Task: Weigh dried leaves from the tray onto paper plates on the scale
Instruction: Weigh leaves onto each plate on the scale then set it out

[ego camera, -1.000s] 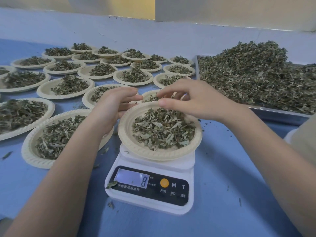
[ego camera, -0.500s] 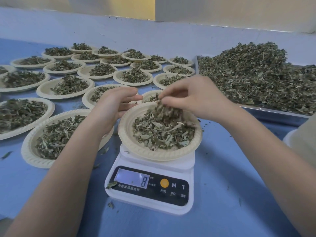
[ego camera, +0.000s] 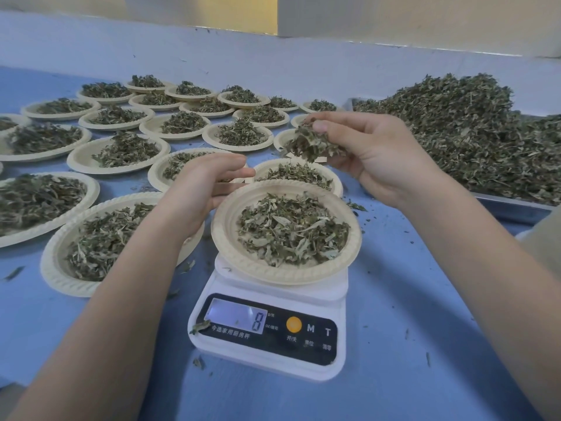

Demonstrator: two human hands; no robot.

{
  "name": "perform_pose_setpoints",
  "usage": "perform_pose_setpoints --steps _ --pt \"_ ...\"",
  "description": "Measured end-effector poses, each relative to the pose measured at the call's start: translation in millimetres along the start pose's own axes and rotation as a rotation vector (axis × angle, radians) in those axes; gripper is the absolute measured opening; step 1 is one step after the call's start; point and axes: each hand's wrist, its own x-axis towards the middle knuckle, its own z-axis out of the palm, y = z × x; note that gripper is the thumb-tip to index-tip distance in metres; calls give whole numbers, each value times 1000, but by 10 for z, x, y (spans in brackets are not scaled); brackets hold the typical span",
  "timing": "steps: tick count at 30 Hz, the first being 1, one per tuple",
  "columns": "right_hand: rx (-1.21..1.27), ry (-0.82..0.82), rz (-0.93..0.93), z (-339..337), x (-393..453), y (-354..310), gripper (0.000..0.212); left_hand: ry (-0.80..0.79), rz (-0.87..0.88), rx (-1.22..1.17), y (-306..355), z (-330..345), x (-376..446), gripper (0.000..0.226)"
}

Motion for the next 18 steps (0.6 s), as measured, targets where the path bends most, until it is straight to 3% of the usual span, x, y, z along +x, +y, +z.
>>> perform_pose_setpoints --steps 7,18 --pt "96 -57 40 -7 22 21 23 -6 3 -2 4 -9 5 25" --pt "58 -81 65 -5 34 84 10 -12 12 10 -2 -13 13 27"
